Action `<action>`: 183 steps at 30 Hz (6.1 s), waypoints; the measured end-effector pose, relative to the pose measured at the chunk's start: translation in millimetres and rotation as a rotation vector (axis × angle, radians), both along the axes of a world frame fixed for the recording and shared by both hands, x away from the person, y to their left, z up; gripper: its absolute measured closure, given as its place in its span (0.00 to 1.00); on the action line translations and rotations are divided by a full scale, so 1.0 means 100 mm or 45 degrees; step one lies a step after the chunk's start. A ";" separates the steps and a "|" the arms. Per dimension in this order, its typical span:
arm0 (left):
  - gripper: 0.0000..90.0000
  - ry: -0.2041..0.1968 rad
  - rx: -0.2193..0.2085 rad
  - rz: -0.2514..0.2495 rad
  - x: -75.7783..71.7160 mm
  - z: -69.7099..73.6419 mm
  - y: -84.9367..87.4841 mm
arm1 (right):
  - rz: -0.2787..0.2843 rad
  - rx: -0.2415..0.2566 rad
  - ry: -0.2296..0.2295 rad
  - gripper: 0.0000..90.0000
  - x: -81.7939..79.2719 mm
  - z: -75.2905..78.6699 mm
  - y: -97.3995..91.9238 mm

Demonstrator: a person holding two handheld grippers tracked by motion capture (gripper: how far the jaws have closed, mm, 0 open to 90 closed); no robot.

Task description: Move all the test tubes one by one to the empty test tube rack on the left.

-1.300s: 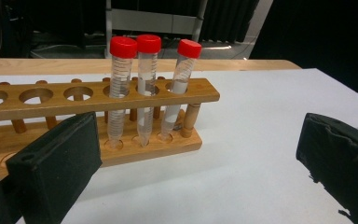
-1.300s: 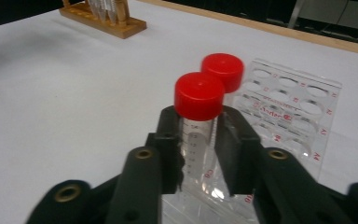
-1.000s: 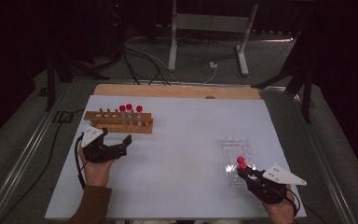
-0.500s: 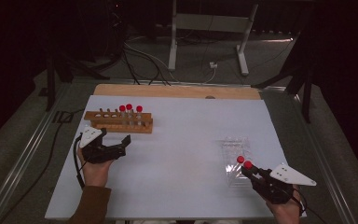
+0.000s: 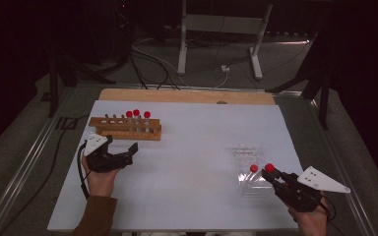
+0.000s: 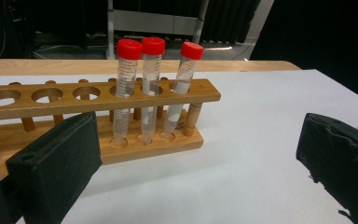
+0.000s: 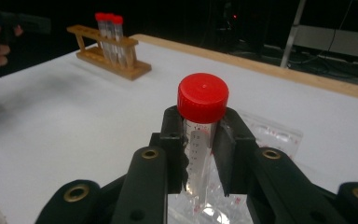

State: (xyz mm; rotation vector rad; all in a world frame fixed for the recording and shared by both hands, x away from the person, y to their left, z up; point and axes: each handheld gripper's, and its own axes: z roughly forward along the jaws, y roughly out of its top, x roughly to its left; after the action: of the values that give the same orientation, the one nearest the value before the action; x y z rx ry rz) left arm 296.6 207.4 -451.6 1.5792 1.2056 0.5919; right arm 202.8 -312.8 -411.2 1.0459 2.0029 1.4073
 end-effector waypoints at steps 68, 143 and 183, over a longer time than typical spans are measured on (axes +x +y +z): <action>0.54 -0.199 0.177 -0.642 -0.23 0.14 -1.97 | 0.302 -0.044 0.080 0.83 0.77 0.18 1.17; 0.84 -0.224 0.187 -0.226 0.07 0.36 -0.58 | -0.091 0.026 0.041 0.00 0.76 -0.03 0.00; 0.84 -0.121 0.260 0.192 0.79 0.22 0.16 | -0.141 0.103 0.043 0.00 0.72 -0.13 -0.21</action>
State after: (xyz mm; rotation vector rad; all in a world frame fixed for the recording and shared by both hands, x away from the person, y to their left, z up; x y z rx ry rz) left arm 375.7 223.5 -429.2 1.6175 1.2304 0.9028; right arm 274.7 -333.9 -424.1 1.2043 1.8939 1.4310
